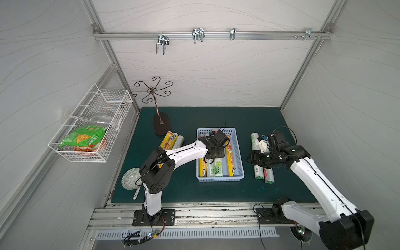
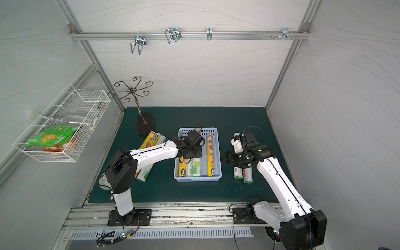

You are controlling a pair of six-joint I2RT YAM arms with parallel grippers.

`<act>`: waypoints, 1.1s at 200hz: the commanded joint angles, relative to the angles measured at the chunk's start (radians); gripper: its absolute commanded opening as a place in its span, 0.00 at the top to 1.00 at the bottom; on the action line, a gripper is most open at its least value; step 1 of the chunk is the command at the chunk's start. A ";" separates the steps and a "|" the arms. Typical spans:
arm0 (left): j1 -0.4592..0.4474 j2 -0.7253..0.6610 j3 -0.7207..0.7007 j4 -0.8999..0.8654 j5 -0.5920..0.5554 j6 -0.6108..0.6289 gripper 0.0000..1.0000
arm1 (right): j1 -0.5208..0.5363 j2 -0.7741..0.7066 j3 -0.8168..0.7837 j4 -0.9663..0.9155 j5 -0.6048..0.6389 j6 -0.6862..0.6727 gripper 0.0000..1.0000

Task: Put the plastic wrap into the basket
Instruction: Place the plastic wrap in the basket.

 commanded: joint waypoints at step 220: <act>-0.027 0.130 0.103 0.086 0.018 -0.014 0.40 | -0.093 0.064 -0.080 0.082 0.106 0.039 0.01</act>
